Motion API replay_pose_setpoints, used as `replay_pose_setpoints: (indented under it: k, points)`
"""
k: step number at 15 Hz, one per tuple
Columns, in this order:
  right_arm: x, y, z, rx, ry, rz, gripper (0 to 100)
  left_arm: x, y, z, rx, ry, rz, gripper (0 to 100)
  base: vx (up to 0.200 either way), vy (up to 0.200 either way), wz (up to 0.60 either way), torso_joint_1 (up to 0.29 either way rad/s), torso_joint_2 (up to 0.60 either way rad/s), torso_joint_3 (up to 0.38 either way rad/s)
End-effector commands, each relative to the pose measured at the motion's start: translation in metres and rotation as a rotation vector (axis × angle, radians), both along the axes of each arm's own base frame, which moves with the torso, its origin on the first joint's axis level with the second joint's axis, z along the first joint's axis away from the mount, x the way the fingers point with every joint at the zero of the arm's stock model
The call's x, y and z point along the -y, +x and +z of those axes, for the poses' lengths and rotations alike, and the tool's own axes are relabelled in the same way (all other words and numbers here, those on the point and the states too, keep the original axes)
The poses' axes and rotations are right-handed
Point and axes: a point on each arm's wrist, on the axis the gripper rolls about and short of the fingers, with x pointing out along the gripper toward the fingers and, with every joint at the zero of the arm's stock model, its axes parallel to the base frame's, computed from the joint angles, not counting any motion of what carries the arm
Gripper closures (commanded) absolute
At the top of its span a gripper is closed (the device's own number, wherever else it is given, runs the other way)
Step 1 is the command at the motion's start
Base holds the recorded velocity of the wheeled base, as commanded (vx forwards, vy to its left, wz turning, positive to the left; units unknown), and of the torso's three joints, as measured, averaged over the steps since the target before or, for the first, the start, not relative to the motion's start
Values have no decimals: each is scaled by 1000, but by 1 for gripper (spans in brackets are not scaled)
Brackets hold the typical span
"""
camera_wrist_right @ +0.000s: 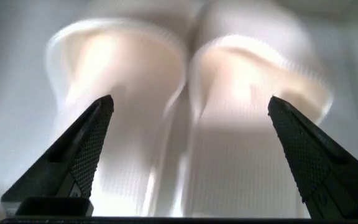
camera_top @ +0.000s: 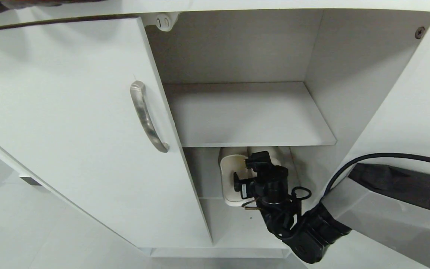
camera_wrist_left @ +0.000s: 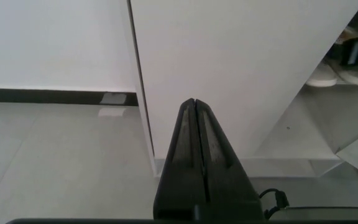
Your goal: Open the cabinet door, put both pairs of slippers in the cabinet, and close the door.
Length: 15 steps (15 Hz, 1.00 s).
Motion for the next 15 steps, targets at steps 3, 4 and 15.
replay_pose_setpoints:
  k: [3,4,15]
  points:
    - [16,-55,32,24,38,194,0,0,0,0,-2,0,-1,100,-200,0,0,2,2,2]
    - [22,-66,27,-3,13,237,0,0,0,0,-2,-1,2,100,-200,0,0,-2,2,2]
    - [57,-126,24,-45,29,501,0,0,0,0,-2,0,4,100,-18,0,0,1,0,11]
